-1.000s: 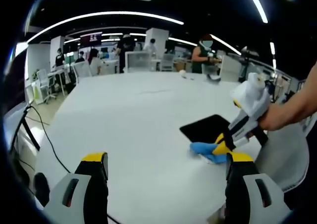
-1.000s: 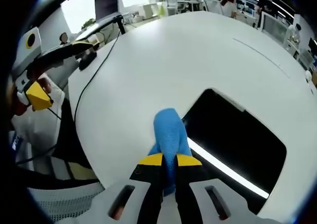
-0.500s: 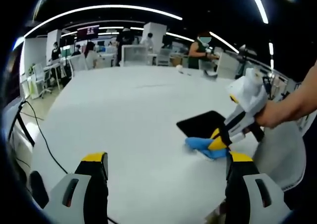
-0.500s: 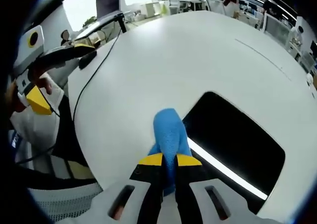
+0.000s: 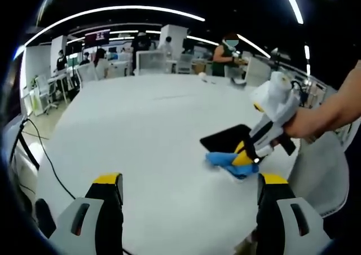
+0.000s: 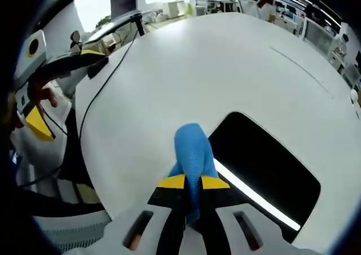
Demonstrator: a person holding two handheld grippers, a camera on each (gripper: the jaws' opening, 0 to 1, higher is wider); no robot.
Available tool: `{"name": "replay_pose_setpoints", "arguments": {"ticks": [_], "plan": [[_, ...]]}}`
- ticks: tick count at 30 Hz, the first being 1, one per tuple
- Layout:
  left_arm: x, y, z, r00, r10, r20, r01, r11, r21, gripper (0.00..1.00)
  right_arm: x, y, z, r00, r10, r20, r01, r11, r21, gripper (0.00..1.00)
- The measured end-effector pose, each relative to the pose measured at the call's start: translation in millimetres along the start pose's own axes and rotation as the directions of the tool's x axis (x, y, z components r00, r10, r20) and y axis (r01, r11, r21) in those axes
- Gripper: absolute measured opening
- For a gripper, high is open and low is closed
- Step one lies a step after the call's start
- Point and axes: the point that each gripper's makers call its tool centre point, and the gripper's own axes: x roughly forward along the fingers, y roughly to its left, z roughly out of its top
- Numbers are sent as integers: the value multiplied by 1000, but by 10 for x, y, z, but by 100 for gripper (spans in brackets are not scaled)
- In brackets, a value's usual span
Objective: Wipe the mirror surface with the cleaning cloth until all visible marks leave the cleaned area.
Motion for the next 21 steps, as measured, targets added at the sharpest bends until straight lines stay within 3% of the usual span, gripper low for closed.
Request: {"name": "replay_pose_setpoints", "arguments": {"ticks": [11, 21], "plan": [[-8, 57, 45, 1000, 17, 2, -17, 1000, -24, 100, 49, -157, 118, 1000, -8, 0, 8, 1000, 8, 2], [10, -7, 23, 1000, 2, -7, -2, 1000, -13, 100, 76, -259, 182, 1000, -10, 0, 10, 1000, 7, 2]]}}
